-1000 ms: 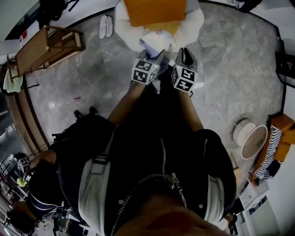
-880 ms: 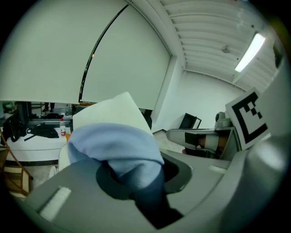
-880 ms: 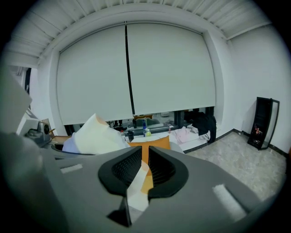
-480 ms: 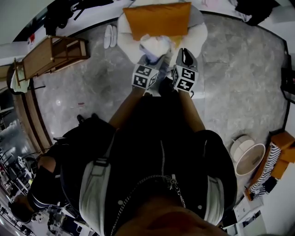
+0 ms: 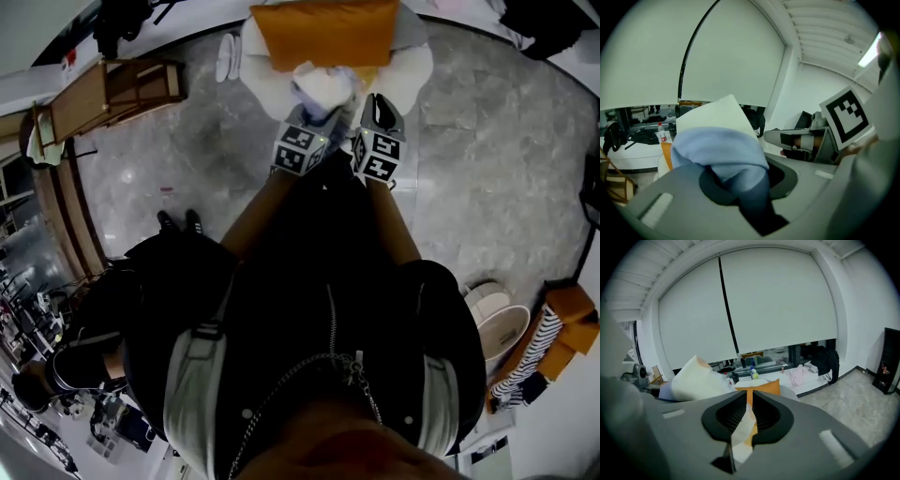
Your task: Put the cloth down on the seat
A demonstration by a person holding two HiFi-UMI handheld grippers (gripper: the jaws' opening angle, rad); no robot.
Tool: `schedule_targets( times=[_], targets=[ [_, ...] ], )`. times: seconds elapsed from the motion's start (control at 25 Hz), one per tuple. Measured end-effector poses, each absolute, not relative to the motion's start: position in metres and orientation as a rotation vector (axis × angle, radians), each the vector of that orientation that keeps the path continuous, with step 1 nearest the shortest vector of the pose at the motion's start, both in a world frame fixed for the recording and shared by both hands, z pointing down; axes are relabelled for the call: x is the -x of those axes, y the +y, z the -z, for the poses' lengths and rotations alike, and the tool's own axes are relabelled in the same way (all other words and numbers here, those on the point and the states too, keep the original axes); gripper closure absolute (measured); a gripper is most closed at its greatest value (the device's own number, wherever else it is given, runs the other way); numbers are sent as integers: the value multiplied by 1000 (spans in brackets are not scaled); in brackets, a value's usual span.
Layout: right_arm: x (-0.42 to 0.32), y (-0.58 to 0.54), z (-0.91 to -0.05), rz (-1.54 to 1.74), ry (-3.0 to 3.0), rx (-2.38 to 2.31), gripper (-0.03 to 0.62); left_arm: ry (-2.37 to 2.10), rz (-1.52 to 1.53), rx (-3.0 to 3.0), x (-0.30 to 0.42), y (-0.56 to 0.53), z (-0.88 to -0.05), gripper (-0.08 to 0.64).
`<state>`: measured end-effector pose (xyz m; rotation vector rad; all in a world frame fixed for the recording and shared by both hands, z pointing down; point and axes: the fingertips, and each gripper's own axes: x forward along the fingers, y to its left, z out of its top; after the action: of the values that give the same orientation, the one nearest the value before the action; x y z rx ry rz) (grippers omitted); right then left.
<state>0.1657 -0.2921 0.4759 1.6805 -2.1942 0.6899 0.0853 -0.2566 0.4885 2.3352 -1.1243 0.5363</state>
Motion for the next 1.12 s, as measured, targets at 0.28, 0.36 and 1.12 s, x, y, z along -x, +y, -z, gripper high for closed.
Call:
schedule_targets(
  times=[0.28,0.36,1.12],
  targets=[
    [-172,-293,-509,-770,-2144,-1651,568,-1095,-582,-2329,-90,-269,-507,460],
    [-174,-295,-516,-771,-2132,-1649,568,-1088,-599,-2323,-87,-273,-522,460],
    [-191,-311,-604,-797,-2041,-1594,571,-1033,-691,-2230,-67,-332,-679,460]
  ],
)
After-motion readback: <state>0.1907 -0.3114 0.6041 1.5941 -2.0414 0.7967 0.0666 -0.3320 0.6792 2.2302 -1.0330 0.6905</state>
